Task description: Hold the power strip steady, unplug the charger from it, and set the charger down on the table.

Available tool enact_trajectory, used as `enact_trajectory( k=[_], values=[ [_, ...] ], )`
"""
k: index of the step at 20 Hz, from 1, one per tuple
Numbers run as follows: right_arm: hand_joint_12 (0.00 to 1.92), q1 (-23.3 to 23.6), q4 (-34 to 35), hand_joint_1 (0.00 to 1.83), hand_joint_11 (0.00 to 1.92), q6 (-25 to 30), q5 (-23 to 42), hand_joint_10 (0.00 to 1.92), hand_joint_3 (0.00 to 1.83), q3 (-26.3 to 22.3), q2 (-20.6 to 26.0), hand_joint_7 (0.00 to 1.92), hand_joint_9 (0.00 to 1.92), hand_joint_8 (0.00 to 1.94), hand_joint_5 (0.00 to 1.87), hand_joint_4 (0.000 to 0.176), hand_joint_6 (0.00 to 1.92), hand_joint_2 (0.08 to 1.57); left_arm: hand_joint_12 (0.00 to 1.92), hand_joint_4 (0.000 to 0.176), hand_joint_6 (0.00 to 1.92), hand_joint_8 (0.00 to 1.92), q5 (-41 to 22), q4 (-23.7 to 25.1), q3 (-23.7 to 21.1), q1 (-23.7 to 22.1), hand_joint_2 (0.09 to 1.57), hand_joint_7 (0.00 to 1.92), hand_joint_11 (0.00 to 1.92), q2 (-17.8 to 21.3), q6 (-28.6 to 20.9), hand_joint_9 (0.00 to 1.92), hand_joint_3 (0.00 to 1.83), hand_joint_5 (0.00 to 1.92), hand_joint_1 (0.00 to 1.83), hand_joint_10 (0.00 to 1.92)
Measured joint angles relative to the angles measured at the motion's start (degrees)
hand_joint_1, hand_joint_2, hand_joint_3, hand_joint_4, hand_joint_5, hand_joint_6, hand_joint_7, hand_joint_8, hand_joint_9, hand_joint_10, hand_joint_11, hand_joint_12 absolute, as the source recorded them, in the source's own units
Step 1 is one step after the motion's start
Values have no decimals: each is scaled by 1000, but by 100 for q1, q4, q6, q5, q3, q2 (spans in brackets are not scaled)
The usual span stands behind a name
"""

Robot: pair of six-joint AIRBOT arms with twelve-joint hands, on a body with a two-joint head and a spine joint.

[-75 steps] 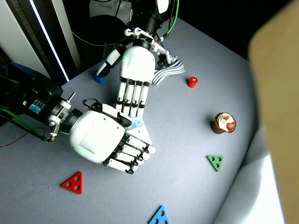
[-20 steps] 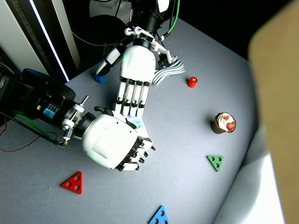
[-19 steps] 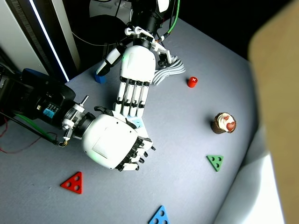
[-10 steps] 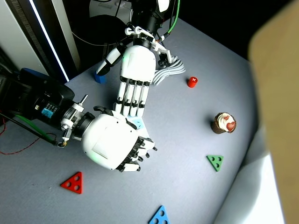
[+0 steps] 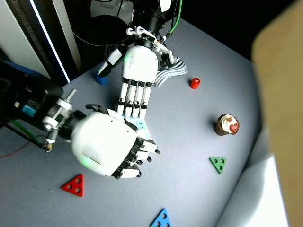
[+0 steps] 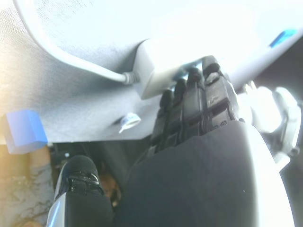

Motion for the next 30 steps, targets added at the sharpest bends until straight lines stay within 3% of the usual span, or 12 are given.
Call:
enact_trajectory(
  k=[8, 11, 14, 21, 23, 24, 25, 26, 27, 28, 29, 30],
  values=[
    [1213, -461, -828, 1244, 770, -562, 376, 75, 0, -50, 531, 1142, 1298, 793, 931, 0, 986, 1093, 115, 0, 7, 5, 2, -2, -4, 0, 1013, 102, 60, 4, 0, 101, 0, 86, 0, 6],
    [1223, -584, -247, 1246, 781, -848, 321, 72, 0, 105, 584, 1147, 1304, 794, 943, 0, 957, 1089, 108, 0, 1, 1, 2, -4, -4, -2, 1012, 94, 44, 4, -2, 90, 0, 72, 0, 0],
    [1201, -765, 533, 1246, 778, -1115, -323, 64, 0, 236, 684, 1154, 1310, 771, 937, 0, 976, 1089, 107, 0, 7, 4, 4, -7, -7, -13, 1013, 98, 42, 15, -2, 92, 0, 84, 0, 4],
    [1215, -874, 651, 1249, 769, -1113, -1069, 45, 0, 293, 612, 1146, 1309, 801, 907, 0, 1005, 1098, 108, 0, 0, 0, 24, -26, -17, -15, 1018, 91, 49, 17, -2, 85, 1, 69, 0, 0],
    [1218, -896, 1080, 1245, 771, -1097, -1622, 42, 0, 459, 542, 1142, 1305, 795, 914, 0, 1008, 1097, 114, 0, 3, 4, 24, -28, -17, -15, 1009, 102, 64, 17, -2, 104, 0, 74, 0, 7],
    [1229, -898, 1121, 1359, 776, -1056, -1792, 870, 0, 551, 538, 1180, 1135, 592, 928, 0, 902, 1070, 107, 0, 0, 0, 35, -26, -17, -15, 1014, 83, 48, 17, -2, 83, 0, 61, 0, 1],
    [1217, -898, 1130, 1269, 770, -1023, -1858, 630, 5, 599, 531, 1165, 1094, 718, 918, 0, 990, 1086, 101, 0, 0, 0, 33, -28, -17, -15, 1021, 72, 32, 17, -2, 70, 3, 52, 0, 0],
    [1237, -896, 1126, 1360, 782, -966, -1956, 994, 1, 664, 505, 1155, 1090, 613, 909, 0, 945, 1076, 101, 0, 1, 1, 33, -26, -17, -15, 1020, 72, 32, 17, -2, 69, 2, 52, 0, 1],
    [1242, -898, 1187, 1374, 789, -879, -1996, 1046, 1, 673, 485, 1126, 1093, 617, 913, 0, 964, 1075, 105, 0, 5, 3, 44, -26, -28, -15, 1017, 78, 40, 17, -2, 77, 1, 62, 0, 4],
    [1193, -898, 1187, 1248, 768, -881, -2026, 533, 5, 673, 479, 1064, 1045, 823, 840, 0, 1170, 1125, 104, 0, 0, 2, 50, -24, -28, -15, 1016, 75, 39, 17, 0, 75, 0, 51, 0, 3],
    [1193, -898, 1174, 1248, 768, -883, -2033, 533, 5, 673, 476, 1064, 1045, 823, 840, 0, 1170, 1125, 104, 0, 0, 2, 55, -26, -28, -15, 1016, 75, 39, 17, 0, 75, 0, 51, 0, 3],
    [1104, -896, 1167, 1120, 691, -883, -2022, 109, 0, 673, 476, 867, 1021, 116, 669, 0, 455, 1109, 109, 0, 3, 6, 55, -28, -28, -15, 1012, 87, 49, 17, -2, 88, 0, 58, 0, 7]
  ],
)
